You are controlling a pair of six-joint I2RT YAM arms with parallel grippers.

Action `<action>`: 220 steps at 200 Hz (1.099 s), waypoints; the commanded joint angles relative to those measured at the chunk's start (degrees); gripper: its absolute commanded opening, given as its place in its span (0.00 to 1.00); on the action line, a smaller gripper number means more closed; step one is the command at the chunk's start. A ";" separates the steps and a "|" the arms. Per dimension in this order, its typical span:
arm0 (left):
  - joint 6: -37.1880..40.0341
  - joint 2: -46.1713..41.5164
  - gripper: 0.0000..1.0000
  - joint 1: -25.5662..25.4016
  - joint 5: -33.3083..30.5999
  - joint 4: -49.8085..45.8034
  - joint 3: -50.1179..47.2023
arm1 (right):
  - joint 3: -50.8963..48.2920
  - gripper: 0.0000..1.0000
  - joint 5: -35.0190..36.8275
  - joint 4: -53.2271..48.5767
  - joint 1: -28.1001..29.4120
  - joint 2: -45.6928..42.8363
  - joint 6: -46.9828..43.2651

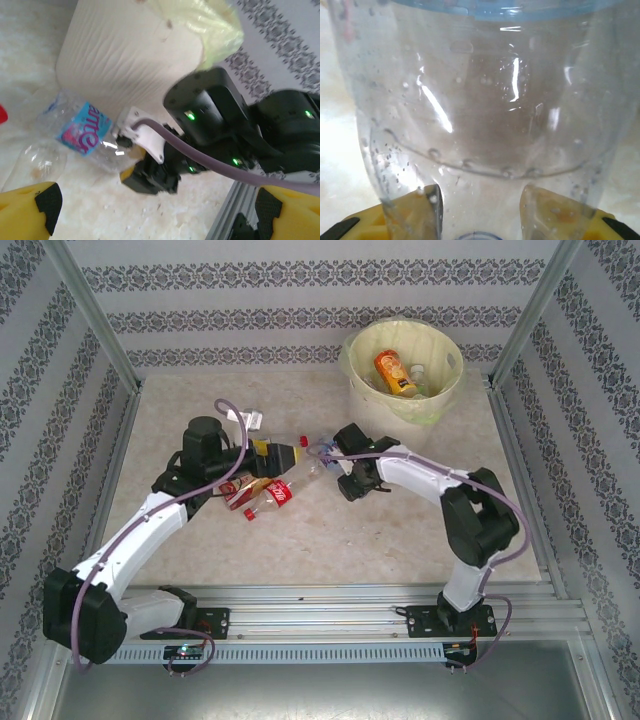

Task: Put the plastic bottles in the bin

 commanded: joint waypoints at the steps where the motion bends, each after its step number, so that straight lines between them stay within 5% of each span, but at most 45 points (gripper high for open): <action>1: -3.76 0.91 1.00 2.82 8.70 14.93 -1.56 | -1.62 0.38 -0.80 -1.87 1.01 -6.25 5.52; 102: -0.72 -2.79 1.00 4.57 10.77 14.77 -3.49 | 4.37 0.38 -5.68 -9.22 1.18 -27.11 17.79; 165: -4.17 -1.77 1.00 4.54 10.50 16.71 -3.78 | 23.66 0.38 -4.47 -14.11 -3.13 -23.10 17.35; 220: -0.66 -3.41 1.00 4.51 9.10 13.61 -3.99 | 40.45 0.39 -9.26 -19.15 -14.47 -11.99 15.03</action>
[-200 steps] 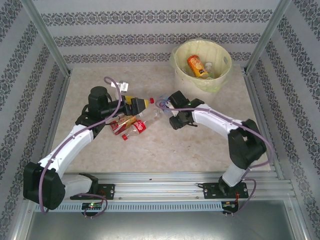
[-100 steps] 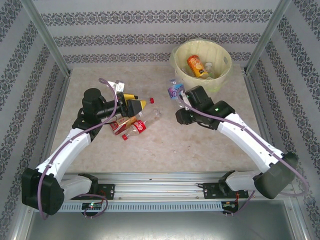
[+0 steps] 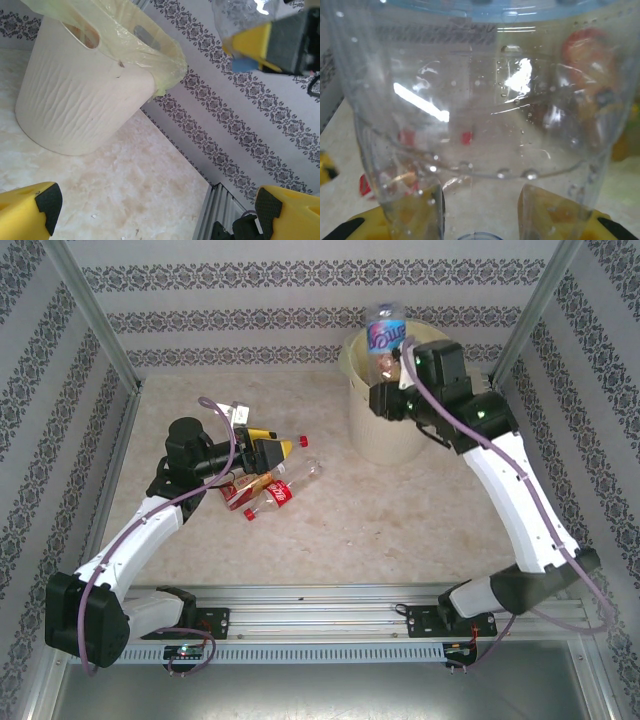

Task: Put the plastic bottles in the bin

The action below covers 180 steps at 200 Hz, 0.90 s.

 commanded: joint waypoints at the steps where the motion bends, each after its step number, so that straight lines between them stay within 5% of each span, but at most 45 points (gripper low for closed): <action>1: 2.82 -1.59 1.00 0.59 -0.52 -0.59 0.21 | 5.19 0.39 -2.95 -4.41 -4.56 4.51 -1.75; 54: 4.21 -0.82 1.00 0.53 -0.08 -0.90 -0.51 | 17.62 0.40 -1.70 -11.30 -11.68 16.36 -6.65; 107: 6.79 -1.02 1.00 0.53 -0.28 -3.25 -0.08 | 24.60 0.45 3.13 -16.27 -12.82 24.08 -8.37; 180: 7.46 -2.69 1.00 0.59 -3.37 -9.03 0.54 | 23.75 0.73 2.75 -13.92 -14.85 22.91 -6.26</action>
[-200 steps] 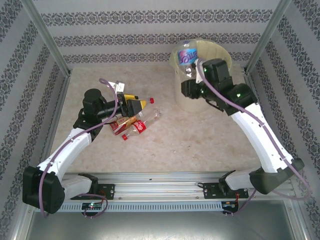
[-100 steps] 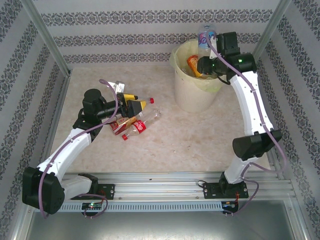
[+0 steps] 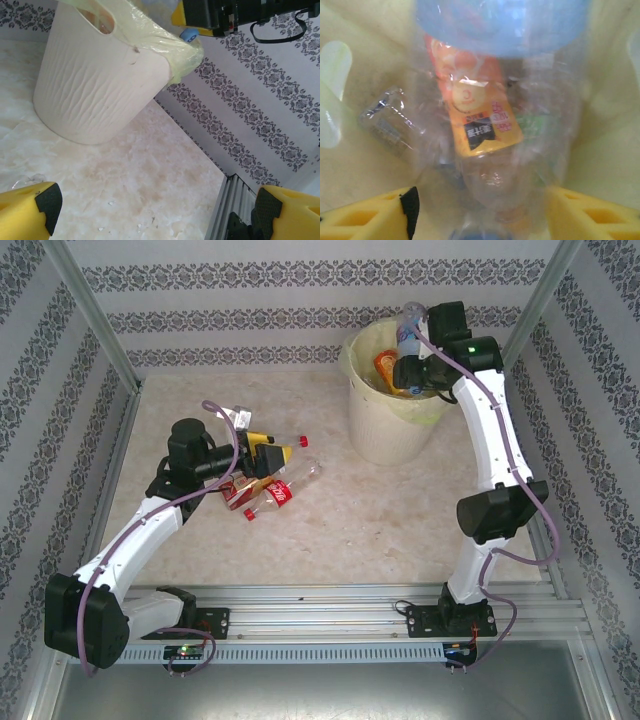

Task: Put the plastic bottles in the bin

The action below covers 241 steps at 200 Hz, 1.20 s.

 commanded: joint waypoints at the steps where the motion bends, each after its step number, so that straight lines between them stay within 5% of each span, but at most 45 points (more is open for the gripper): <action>1: 1.97 -2.44 1.00 0.60 -1.69 -3.37 0.56 | 0.67 0.73 0.67 0.65 -0.86 -1.65 0.76; 58: 6.98 -6.33 1.00 0.36 -6.93 -18.59 2.48 | -8.97 0.76 -3.66 6.19 -1.08 -9.31 0.65; 131: 12.94 -4.57 0.98 -2.76 -18.13 -39.70 6.75 | -48.84 0.81 -20.05 26.16 1.37 -37.68 7.11; 181: 18.47 6.23 0.92 -7.86 -29.33 -52.38 13.67 | -65.52 0.93 -26.38 31.78 7.50 -52.83 14.69; 241: 24.09 19.81 0.85 -10.58 -33.94 -58.27 22.05 | -79.20 0.98 -28.58 37.75 11.49 -62.93 22.20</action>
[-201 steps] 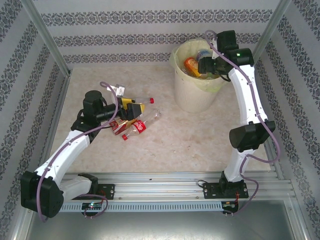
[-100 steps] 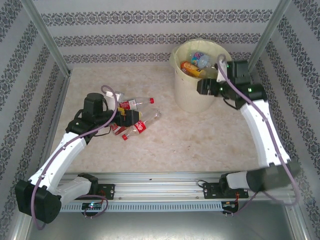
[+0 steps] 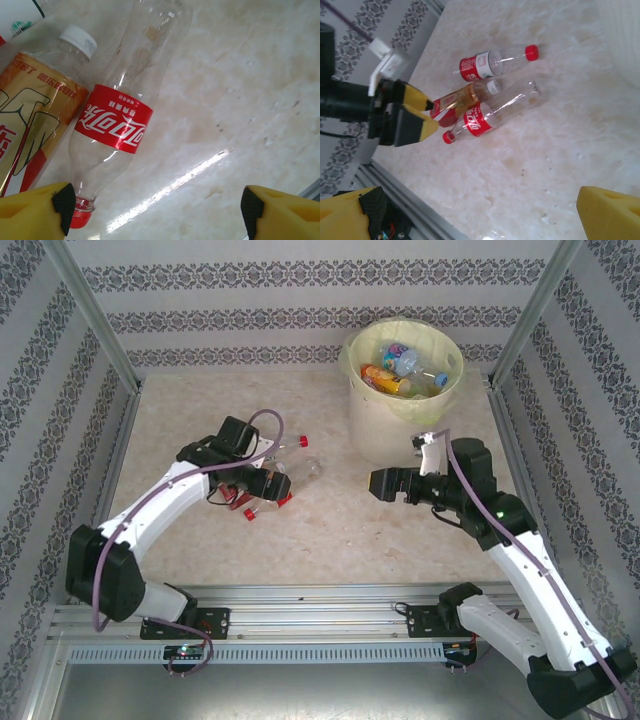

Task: Put the plastic bottles in the bin

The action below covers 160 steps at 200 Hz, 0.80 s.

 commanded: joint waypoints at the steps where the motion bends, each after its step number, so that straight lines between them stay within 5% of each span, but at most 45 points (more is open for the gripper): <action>1: 4.25 3.56 0.85 -1.49 -4.22 -5.89 3.85 | -3.86 0.98 -1.65 4.46 0.47 -2.25 4.53; 68: 6.08 9.26 0.85 -1.06 -21.87 -11.18 8.22 | -7.35 0.98 -1.21 6.59 1.03 -2.20 5.86; 160: 7.12 18.47 0.91 6.43 -20.02 -14.91 13.56 | -8.73 0.98 -1.02 7.50 1.70 -1.49 5.76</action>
